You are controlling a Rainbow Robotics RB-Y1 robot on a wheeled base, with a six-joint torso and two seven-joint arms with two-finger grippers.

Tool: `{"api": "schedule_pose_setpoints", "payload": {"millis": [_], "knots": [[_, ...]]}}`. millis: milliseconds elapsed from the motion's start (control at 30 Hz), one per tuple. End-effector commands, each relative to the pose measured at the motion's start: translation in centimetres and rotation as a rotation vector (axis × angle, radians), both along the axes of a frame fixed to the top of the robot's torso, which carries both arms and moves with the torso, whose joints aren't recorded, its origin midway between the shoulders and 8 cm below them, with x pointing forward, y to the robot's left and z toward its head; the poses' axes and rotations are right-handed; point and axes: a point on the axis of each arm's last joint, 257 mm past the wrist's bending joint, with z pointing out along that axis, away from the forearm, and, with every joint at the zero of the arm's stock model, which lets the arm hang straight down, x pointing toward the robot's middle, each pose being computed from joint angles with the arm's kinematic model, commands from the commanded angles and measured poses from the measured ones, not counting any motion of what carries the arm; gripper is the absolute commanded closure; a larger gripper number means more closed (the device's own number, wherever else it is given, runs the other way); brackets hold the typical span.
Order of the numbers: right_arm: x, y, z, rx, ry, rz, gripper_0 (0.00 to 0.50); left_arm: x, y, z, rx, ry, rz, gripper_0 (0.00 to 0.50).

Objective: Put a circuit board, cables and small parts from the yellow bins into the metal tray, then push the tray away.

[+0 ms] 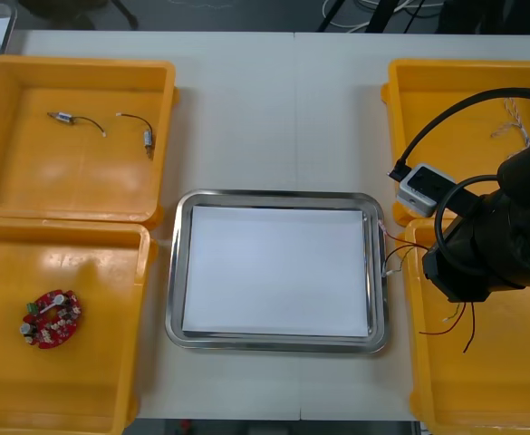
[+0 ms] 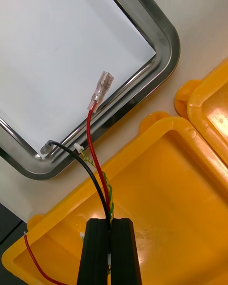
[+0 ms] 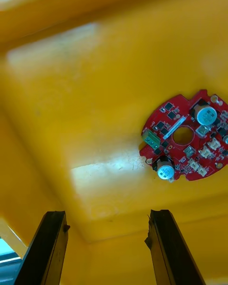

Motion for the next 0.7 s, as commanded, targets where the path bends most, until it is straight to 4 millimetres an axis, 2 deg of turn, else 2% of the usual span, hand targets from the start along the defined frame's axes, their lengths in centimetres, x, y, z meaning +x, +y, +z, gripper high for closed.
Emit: {"api": "schedule_pose_setpoints", "payload": {"millis": [33,300,700], "knots": [[0.4,-0.6,0.9,-0.012,-0.030,-0.034,0.500,1.7,-0.9,1.7,-0.112,-0.089,0.229,0.000],[0.4,-0.6,0.9,-0.012,-0.030,-0.034,0.500,2.3,-2.1,1.6,-0.244,-0.129,0.399,0.000],[0.3,-0.5,0.9,-0.011,-0.027,-0.032,0.500,2.2,-3.8,-0.2,-0.410,-0.129,0.651,0.000]]}}
